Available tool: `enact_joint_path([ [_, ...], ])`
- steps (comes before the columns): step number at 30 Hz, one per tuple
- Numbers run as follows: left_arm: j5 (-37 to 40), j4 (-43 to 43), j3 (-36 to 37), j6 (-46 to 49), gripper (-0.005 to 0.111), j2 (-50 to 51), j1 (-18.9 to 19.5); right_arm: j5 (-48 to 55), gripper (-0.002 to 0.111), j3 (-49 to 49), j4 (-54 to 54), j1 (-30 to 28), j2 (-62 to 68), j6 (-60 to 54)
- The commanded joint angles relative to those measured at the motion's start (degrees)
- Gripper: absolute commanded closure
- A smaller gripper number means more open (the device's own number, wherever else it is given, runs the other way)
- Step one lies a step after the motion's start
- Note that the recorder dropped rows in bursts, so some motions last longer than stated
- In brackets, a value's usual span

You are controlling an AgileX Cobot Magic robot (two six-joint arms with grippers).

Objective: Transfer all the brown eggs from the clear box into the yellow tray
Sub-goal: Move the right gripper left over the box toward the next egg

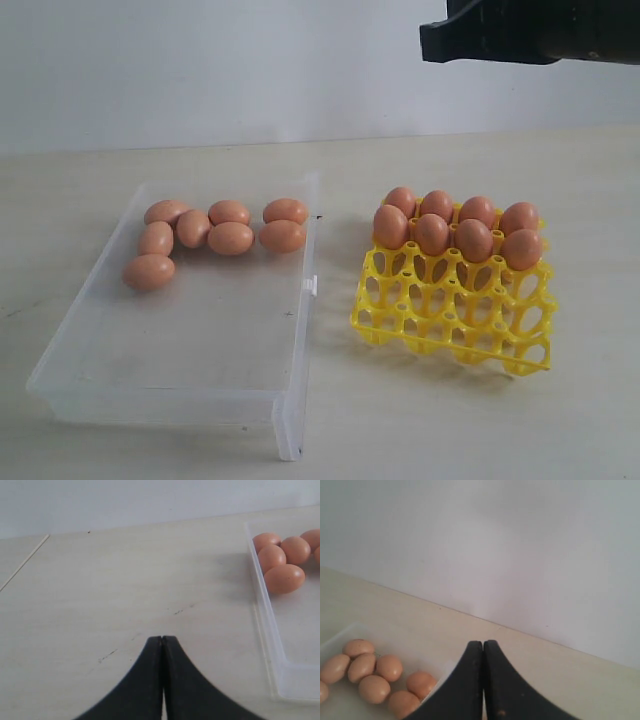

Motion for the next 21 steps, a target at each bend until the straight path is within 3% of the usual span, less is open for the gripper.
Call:
enact_joint_path([
  [1,-0.35,-0.39,-0.23,-0.12,0.107,-0.32,-0.34,0.80,0.108,-0.68,-2.00,1.13,1.84,2.61],
  [3,-0.35,-0.39,-0.23,-0.12,0.107,-0.32,-0.34,2.79,0.108,-2.11,-2.27,1.25,3.11,-0.74],
  [7,-0.35,-0.39,-0.23,-0.12,0.107,-0.32,-0.34,17.44,0.108,-10.53,-2.62,2.79,8.91,-11.74],
  [16,-0.35,-0.39,-0.23,-0.12,0.107,-0.32,-0.34,25.07,0.108,-27.74,-2.77,9.20,24.60,-13.23],
  [21,-0.35,-0.39,-0.23,-0.12,0.107,-0.32,-0.34,35.51,0.108,-38.60,-4.29,12.34,34.08,-12.18],
])
